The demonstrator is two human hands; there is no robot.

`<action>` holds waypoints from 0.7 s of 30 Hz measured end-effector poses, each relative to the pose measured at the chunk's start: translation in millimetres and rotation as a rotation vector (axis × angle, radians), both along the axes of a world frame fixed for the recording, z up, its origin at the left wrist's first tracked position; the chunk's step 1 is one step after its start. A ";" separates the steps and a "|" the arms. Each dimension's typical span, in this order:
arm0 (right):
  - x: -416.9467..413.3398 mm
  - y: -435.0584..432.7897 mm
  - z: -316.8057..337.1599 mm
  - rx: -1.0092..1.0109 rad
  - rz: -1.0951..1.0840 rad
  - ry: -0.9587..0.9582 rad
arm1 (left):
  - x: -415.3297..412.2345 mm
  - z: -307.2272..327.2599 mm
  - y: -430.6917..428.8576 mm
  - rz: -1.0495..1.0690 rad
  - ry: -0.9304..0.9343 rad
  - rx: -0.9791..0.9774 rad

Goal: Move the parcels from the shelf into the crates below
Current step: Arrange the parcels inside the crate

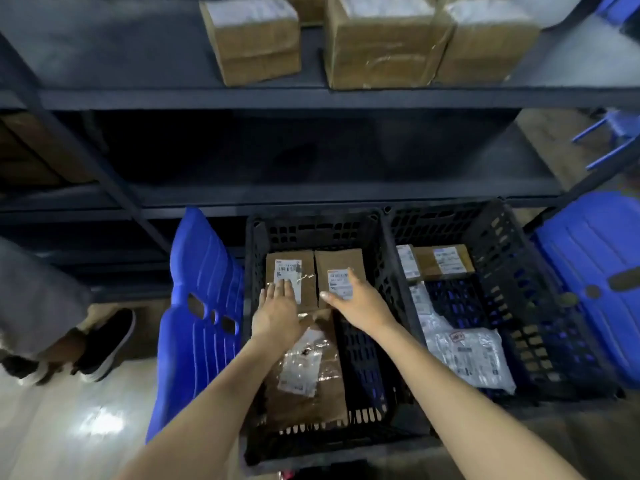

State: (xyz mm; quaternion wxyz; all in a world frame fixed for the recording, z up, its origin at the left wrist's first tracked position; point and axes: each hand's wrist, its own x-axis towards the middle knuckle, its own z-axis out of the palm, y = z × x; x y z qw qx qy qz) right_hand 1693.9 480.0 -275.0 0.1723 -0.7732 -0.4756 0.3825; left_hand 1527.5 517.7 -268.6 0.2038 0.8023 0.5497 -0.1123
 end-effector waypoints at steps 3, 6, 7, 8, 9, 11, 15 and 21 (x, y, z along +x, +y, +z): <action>8.5 10.6 33.8 0.074 0.020 -0.036 | 2.0 33.0 20.4 -0.025 -0.097 0.034; 20.2 22.3 68.7 0.166 0.023 -0.076 | 4.7 70.8 38.1 0.014 -0.236 0.101; 25.4 27.2 81.6 0.196 0.022 -0.097 | 6.6 84.9 44.9 0.028 -0.275 0.131; 31.1 32.7 95.0 0.223 0.018 -0.113 | 9.3 99.4 51.7 0.034 -0.307 0.172; 37.4 38.5 108.2 0.244 0.017 -0.124 | 13.0 114.3 58.3 0.029 -0.336 0.216; 50.8 51.4 135.0 0.290 0.017 -0.146 | 22.6 144.8 71.0 0.012 -0.389 0.291; 86.0 73.7 183.1 0.421 -0.010 -0.173 | 48.8 198.1 96.0 0.029 -0.478 0.398; 160.8 105.2 230.7 0.473 -0.021 -0.170 | 99.8 244.6 136.2 0.123 -0.574 0.487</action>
